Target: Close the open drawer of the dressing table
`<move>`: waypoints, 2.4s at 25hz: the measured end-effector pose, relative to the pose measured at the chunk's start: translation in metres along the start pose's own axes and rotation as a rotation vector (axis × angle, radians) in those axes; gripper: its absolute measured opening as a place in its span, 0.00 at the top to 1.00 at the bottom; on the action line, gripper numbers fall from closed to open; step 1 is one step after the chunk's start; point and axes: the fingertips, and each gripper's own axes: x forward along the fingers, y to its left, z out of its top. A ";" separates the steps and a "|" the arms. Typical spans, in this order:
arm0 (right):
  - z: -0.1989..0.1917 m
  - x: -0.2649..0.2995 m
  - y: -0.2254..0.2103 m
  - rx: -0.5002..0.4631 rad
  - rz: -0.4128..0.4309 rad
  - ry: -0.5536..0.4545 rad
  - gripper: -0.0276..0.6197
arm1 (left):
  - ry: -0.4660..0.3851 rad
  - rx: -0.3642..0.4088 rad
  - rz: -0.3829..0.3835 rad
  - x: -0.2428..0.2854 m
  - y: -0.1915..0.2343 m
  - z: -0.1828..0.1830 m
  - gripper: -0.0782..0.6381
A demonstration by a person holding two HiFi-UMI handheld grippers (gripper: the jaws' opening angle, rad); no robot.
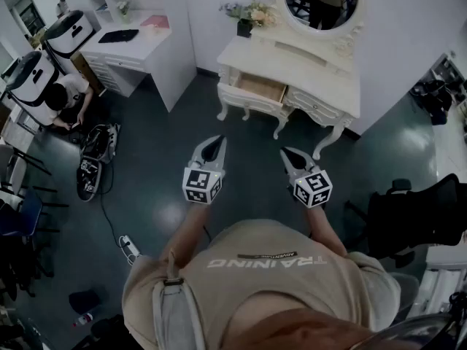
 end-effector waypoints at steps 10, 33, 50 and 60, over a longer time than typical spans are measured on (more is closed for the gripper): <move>-0.016 0.043 -0.004 0.003 0.018 0.051 0.95 | 0.081 -0.112 0.055 -0.027 0.020 -0.051 0.89; -0.083 0.126 -0.203 0.104 -0.061 0.161 0.95 | 0.296 -0.012 -0.115 0.203 0.014 -0.108 0.89; -0.125 0.251 -0.326 0.203 0.021 0.224 0.95 | 0.328 -0.010 -0.140 0.377 0.033 -0.147 0.89; -0.084 0.332 -0.292 0.236 -0.119 0.249 0.95 | 0.325 -0.042 -0.237 0.380 0.160 -0.146 0.89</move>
